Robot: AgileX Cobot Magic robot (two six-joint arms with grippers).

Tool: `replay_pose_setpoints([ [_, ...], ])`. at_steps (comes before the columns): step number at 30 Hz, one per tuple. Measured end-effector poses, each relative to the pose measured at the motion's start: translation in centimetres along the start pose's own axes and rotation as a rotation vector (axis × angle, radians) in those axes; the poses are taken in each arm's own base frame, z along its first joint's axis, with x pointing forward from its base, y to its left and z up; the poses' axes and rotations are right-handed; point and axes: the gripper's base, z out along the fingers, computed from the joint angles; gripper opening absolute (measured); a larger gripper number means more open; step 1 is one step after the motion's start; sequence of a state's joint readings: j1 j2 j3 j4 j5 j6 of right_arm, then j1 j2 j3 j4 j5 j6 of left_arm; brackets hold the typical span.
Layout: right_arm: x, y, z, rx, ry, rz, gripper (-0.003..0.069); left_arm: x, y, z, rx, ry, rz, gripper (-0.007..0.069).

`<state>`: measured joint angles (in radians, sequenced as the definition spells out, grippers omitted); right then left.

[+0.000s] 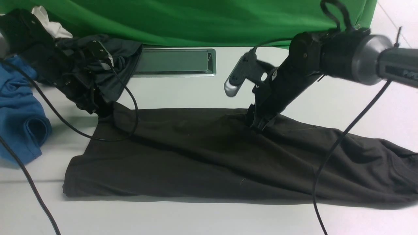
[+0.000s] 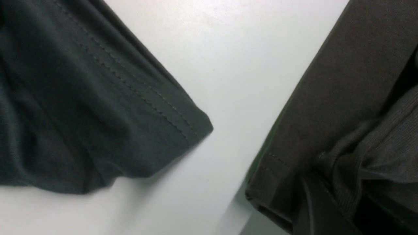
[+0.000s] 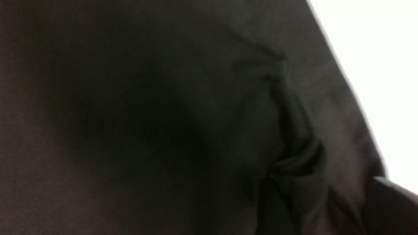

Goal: Fold a long-sleeved shirt on a white desktop.
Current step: 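Fold the black garment in half by bringing its near edge over to the far edge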

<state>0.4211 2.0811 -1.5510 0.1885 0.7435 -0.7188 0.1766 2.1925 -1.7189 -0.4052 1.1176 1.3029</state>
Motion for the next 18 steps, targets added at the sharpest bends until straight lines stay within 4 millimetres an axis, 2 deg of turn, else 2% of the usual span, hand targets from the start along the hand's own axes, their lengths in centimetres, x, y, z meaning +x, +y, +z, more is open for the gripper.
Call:
replay_pose_setpoints([
  [3, 0.1, -0.1, 1.0, 0.004, 0.002, 0.003, 0.0386, 0.0, 0.0, 0.0, 0.0, 0.0, 0.0, 0.004],
  [6, 0.2, -0.2, 1.5, 0.009, -0.001, 0.005, 0.0309, 0.0, 0.0, 0.0, -0.001, 0.0, 0.0, 0.004],
  [7, 0.2, -0.3, 1.5, 0.011, -0.003, 0.007, 0.0228, 0.0, 0.0, 0.0, -0.001, 0.0, 0.0, 0.004],
  [9, 0.4, -0.5, 1.4, 0.012, -0.001, 0.02, 0.0113, 0.0, 0.0, 0.0, -0.002, -0.001, 0.0, 0.004],
  [10, 0.5, -0.6, 1.4, 0.01, 0.003, 0.028, 0.0081, 0.0, 0.0, 0.0, -0.002, -0.001, 0.0, 0.004],
  [18, 0.9, -1.0, -0.4, -0.007, 0.024, 0.039, 0.0069, -0.2, 0.0, -0.4, -0.01, -0.009, 0.003, 0.004],
])
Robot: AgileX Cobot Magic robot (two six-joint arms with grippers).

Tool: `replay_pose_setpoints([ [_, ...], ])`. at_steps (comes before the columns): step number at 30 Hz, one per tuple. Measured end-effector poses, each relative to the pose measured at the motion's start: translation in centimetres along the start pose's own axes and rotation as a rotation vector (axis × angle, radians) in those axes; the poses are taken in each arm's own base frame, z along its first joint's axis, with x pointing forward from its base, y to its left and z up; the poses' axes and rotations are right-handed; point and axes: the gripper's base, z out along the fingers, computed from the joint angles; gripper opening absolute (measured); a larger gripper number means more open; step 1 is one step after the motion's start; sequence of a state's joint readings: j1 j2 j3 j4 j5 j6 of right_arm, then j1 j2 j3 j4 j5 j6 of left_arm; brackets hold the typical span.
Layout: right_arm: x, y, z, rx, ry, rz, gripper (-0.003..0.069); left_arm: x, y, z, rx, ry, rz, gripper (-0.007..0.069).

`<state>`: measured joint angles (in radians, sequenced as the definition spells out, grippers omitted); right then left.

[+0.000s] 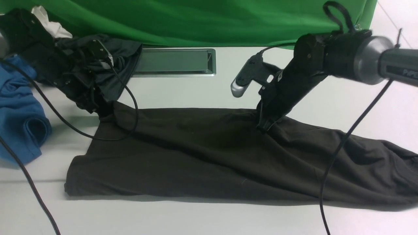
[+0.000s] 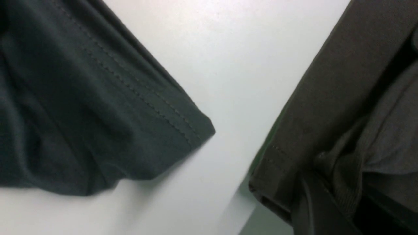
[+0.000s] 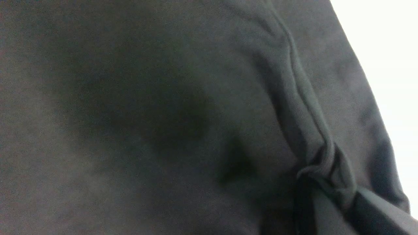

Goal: Fold a long-sleeved shirt on a white desktop.
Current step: 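Fold the black garment in half by bringing its near edge over to the far edge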

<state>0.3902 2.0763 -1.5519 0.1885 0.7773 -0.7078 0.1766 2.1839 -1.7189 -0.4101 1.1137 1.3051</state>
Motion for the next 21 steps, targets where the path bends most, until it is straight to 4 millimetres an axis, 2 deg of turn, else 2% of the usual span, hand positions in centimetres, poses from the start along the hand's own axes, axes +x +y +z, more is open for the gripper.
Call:
replay_pose_setpoints([
  [5, -0.1, 0.0, -0.7, 0.002, -0.006, -0.024, 0.0069, -0.5, -0.2, -1.5, -0.033, -0.018, 0.012, 0.004],
  [21, -0.4, -1.1, -1.6, 0.065, -0.07, -0.004, 0.0069, -0.7, -0.1, -1.7, -0.041, -0.021, 0.014, 0.004],
])
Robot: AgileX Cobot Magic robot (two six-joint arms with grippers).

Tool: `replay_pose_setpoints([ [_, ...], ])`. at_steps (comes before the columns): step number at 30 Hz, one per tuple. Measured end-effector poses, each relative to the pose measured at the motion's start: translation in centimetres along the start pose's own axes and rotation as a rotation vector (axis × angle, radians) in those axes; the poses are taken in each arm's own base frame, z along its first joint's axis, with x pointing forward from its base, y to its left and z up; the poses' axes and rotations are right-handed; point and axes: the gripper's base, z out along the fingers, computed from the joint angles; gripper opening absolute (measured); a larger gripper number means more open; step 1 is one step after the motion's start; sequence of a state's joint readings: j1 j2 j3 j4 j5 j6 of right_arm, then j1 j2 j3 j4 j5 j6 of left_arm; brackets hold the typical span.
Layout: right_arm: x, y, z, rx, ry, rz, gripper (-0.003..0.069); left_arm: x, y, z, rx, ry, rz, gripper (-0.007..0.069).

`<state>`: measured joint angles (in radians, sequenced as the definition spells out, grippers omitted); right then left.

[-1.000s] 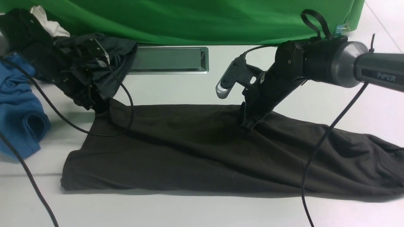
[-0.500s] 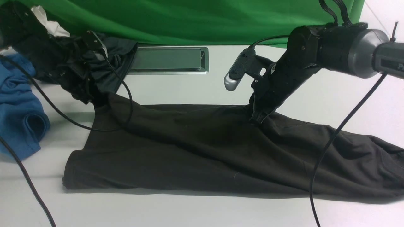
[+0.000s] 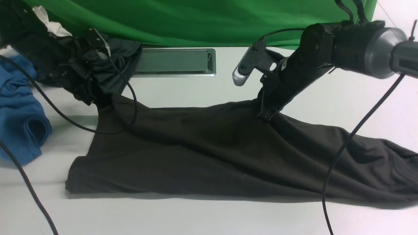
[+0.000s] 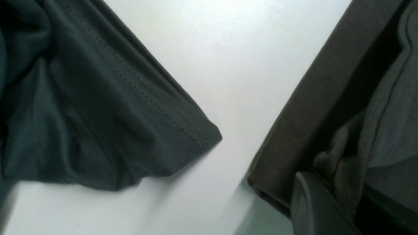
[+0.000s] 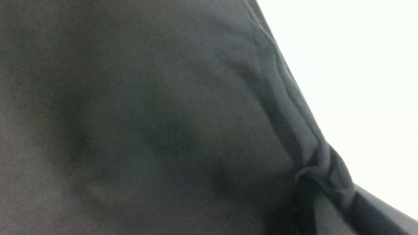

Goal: Fold a long-sleeved shirt on a white desktop.
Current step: 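Fold the black garment in half by bringing its near edge over to the far edge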

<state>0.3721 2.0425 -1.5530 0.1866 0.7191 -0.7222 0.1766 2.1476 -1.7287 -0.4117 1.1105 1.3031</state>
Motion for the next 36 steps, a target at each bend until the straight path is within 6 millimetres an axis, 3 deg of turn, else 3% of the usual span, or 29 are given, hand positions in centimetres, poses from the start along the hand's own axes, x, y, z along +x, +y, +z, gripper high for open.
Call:
replay_pose_setpoints([
  [7, 1.0, -1.9, -0.3, 0.033, -0.008, 0.096, 0.0069, 0.1, 0.0, 0.0, -0.003, 0.012, -0.006, 0.004],
  [13, 0.9, -2.3, -0.2, 0.065, -0.04, 0.1, 0.0069, -0.1, 0.2, 0.0, -0.025, -0.013, -0.019, 0.004],
  [21, 1.1, -2.9, 2.5, 0.117, -0.073, 0.095, 0.0085, -0.6, 0.8, 0.4, -0.069, -0.083, -0.063, 0.0052],
  [25, 1.5, -3.4, 3.2, 0.17, -0.054, 0.105, 0.015, -0.4, 0.9, 1.0, -0.051, -0.08, -0.153, 0.0162],
  [29, 1.6, -4.2, 2.1, 0.257, -0.029, 0.138, 0.0242, -0.1, 0.7, 0.0, -0.07, -0.022, -0.23, 0.0342],
  [33, 1.2, -4.9, -1.1, 0.311, -0.051, 0.161, 0.0282, -0.7, -0.3, -3.6, -0.106, -0.017, -0.294, 0.0535],
  [34, 0.9, -5.0, -3.0, 0.33, -0.07, 0.169, 0.0286, -1.2, -1.3, -5.8, -0.105, -0.035, -0.299, 0.0605],
  [36, 0.6, -5.0, -5.0, 0.345, -0.096, 0.178, 0.0288, -1.9, -2.4, -8.1, -0.104, -0.064, -0.295, 0.0653],
])
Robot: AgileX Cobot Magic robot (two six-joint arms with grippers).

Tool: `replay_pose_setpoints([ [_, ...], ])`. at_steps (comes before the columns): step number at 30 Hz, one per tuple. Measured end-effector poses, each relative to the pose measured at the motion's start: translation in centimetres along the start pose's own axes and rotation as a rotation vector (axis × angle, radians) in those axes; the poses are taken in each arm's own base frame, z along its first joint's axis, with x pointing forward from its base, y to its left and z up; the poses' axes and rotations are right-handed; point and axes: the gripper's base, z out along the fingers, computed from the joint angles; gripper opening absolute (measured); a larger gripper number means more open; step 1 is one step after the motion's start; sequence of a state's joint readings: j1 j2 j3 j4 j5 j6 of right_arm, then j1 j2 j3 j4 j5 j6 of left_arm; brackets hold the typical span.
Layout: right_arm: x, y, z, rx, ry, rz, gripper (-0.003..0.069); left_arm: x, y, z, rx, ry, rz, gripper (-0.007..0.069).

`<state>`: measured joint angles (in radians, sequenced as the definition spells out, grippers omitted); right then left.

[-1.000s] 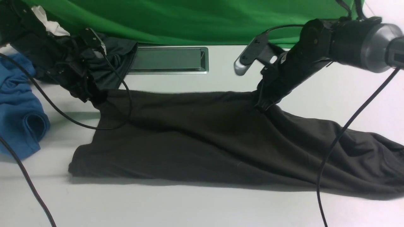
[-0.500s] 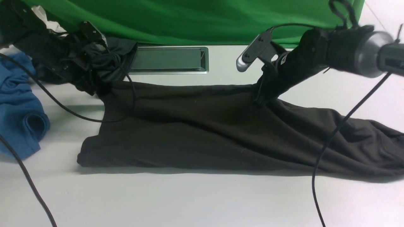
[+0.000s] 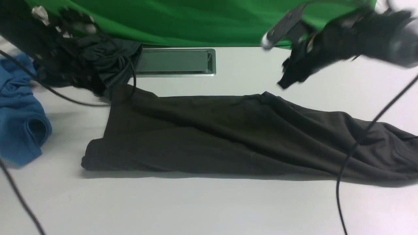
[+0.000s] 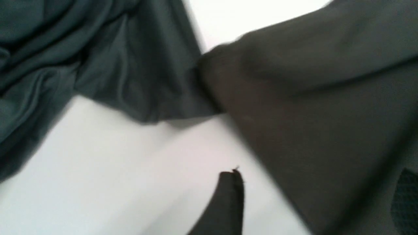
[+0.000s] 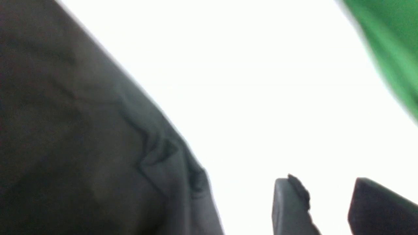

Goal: Fold a long-sleeved shirt on a white desktop.
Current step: 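Fold the black garment in half by bringing its near edge over to the far edge, then grasp the waist and leg ends of the folded dark trousers and straighten them on the table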

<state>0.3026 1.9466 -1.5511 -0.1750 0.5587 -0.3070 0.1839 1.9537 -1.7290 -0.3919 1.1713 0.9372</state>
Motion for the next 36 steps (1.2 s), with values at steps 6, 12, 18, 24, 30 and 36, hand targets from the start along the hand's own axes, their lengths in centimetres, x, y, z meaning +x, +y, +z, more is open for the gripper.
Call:
replay_pose_setpoints([
  [6, -0.6, -0.5, -5.5, -0.042, 0.009, 0.05, 0.0225, 0.1, -3.5, -4.8, 0.016, -0.098, -0.096, 0.0692],
  [12, 1.7, -0.4, -10.0, -0.1, -0.03, 0.194, 0.0036, 5.0, -4.8, -0.6, -0.014, 0.038, -0.775, 0.0692],
  [18, 4.5, 0.7, -12.2, -0.095, -0.088, 0.234, 0.0026, 8.6, -5.6, 3.5, -0.038, 0.104, -0.953, 0.0692],
  [24, 4.9, 1.0, -11.9, -0.086, -0.1, 0.237, 0.0026, 9.6, -5.4, 6.8, 0.025, 0.151, -0.998, 0.0692],
  [30, 4.7, 0.8, -11.9, -0.075, -0.125, 0.239, 0.0029, 10.2, -4.9, 9.5, 0.094, 0.215, -1.033, 0.0668],
  [36, 4.7, 0.8, -12.1, -0.075, -0.129, 0.243, 0.0032, 10.3, -5.2, 10.1, 0.191, 0.233, -1.0, 0.0389],
])
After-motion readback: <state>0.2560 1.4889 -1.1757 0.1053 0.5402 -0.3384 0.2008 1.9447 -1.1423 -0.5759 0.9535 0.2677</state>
